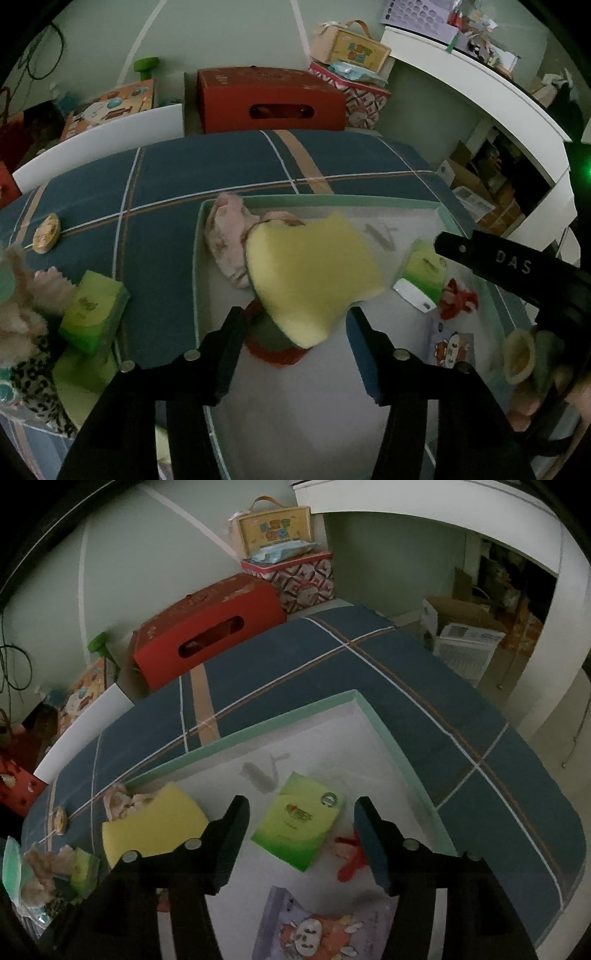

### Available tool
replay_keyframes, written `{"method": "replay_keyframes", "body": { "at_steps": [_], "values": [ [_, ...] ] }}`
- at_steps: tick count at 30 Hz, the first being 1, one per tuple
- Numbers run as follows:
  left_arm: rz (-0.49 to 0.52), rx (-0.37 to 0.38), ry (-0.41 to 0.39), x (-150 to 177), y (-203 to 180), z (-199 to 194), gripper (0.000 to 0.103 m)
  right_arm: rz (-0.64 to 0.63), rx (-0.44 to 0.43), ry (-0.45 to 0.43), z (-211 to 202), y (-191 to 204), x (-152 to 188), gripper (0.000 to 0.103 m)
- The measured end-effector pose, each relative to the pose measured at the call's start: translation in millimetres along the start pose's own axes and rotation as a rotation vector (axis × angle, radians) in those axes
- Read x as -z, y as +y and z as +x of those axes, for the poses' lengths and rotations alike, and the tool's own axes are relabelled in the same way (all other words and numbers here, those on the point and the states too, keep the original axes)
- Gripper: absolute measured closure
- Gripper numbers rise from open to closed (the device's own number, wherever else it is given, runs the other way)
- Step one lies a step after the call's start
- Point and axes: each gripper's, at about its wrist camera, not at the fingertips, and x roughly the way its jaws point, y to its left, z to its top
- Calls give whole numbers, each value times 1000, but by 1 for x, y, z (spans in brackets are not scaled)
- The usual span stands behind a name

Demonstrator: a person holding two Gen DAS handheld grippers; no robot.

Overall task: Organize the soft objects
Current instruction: 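Carry the sponge and tissue packet into the tray and open both tools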

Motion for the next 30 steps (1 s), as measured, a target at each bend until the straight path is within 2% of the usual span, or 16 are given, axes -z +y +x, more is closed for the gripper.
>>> {"method": "replay_keyframes", "body": {
  "at_steps": [3,4,5,7,11,12,13,14,15,22,30],
  "values": [
    [-23,-14,9,2,5,-6,43,-4,3,9,-5,-2,1,39],
    [-35,-27,15,3,7,-9,42,-7,2,14,-6,-3,1,36],
    [-44,-42,21,4,9,-10,40,-10,2,20,-6,-3,2,29],
    [-60,-69,27,6,13,-12,30,-16,1,34,-6,-4,5,23],
    [-75,-101,32,11,20,-15,30,-46,23,61,-4,-2,12,21],
    [-75,-108,34,12,21,-15,26,-57,42,65,-3,-1,13,17],
    [-76,-120,34,13,22,-14,14,-65,56,66,-3,0,15,9],
    [-77,-126,29,14,23,-15,9,-74,68,64,-4,0,16,0],
    [-81,-131,20,16,23,-16,4,-82,71,57,-5,1,17,0],
    [-86,-137,22,20,24,-21,4,-80,69,54,-10,2,19,0],
    [-95,-101,3,24,22,-33,4,-103,57,36,-25,7,23,0]
  ]
}}
